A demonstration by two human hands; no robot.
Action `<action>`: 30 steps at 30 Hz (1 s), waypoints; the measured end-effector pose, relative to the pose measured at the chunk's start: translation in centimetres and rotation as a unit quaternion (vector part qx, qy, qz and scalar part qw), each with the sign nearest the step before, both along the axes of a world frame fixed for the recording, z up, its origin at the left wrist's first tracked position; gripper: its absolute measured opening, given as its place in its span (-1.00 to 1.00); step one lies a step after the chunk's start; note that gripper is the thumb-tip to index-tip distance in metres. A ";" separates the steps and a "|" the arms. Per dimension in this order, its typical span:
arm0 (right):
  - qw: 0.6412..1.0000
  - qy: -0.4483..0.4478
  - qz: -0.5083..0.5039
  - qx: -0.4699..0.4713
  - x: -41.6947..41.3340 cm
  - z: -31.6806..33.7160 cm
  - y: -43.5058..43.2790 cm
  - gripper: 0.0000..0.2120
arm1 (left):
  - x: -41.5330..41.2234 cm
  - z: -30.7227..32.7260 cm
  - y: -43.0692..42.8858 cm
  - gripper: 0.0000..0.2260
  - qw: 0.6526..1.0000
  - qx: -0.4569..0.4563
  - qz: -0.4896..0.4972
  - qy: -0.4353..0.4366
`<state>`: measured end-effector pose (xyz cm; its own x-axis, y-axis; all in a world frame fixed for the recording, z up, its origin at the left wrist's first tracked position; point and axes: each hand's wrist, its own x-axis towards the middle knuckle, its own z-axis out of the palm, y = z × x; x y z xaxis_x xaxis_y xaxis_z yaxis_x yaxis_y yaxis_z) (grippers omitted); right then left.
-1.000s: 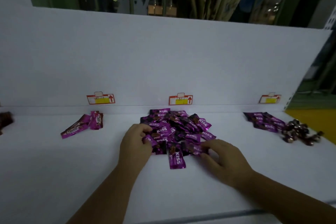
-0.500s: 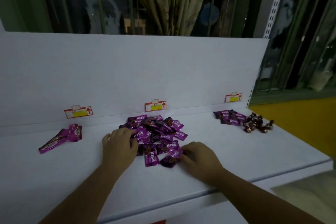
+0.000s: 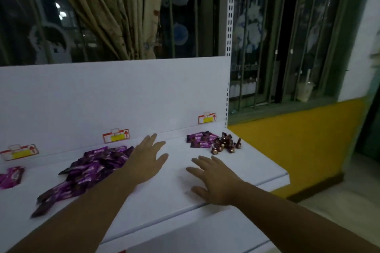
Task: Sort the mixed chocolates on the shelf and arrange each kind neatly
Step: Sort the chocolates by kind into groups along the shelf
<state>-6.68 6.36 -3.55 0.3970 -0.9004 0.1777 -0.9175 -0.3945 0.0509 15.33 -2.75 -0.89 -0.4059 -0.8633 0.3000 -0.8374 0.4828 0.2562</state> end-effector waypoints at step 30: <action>0.967 -0.184 -0.164 0.068 -13.6 6.5 -16.9 -0.67 | -16.4 -5.6 -16.1 -0.14 0.985 0.139 -0.019 0.105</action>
